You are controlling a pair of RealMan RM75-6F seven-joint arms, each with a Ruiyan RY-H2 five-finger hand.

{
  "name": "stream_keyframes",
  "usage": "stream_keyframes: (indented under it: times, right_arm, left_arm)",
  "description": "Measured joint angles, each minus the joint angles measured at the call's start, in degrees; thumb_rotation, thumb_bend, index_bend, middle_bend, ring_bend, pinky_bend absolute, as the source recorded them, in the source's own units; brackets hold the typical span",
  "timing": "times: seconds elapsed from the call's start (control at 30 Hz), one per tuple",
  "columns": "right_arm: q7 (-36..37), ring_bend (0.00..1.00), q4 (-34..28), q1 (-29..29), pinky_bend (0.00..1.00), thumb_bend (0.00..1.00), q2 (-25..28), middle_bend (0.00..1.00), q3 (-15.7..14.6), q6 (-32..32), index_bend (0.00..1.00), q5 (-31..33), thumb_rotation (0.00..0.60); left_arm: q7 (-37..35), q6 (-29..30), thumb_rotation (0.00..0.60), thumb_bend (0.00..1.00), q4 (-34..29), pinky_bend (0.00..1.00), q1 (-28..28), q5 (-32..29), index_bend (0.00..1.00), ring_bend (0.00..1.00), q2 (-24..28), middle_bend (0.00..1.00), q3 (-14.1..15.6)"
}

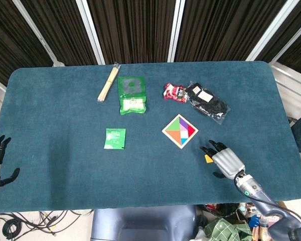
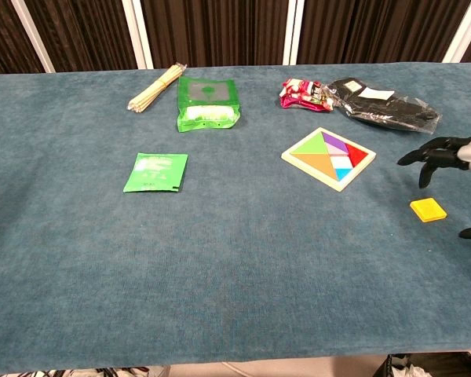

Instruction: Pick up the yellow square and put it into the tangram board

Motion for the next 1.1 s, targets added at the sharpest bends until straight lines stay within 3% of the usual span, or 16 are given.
stream_keyframes:
  times: [0.43, 1.1]
  right_arm:
    - [7.5, 0.06, 10.2, 2.5, 0.15, 0.14, -5.1, 0.35, 0.1, -1.4, 0.11, -0.5, 0.6]
    - [12.3, 0.11, 17.0, 3.5, 0.15, 0.2, -9.2, 0.41, -1.5, 0.4, 0.13, -2.4, 0.6]
  left_arm:
    - [1.2, 0.1, 0.6, 0.3, -0.7, 0.0, 0.1, -1.4, 0.0, 0.0, -0.2, 0.0, -0.5]
    - [1.6, 0.4, 0.6, 0.3, -0.6, 0.0, 0.2, -1.7, 0.0, 0.0, -0.5, 0.0, -0.7]
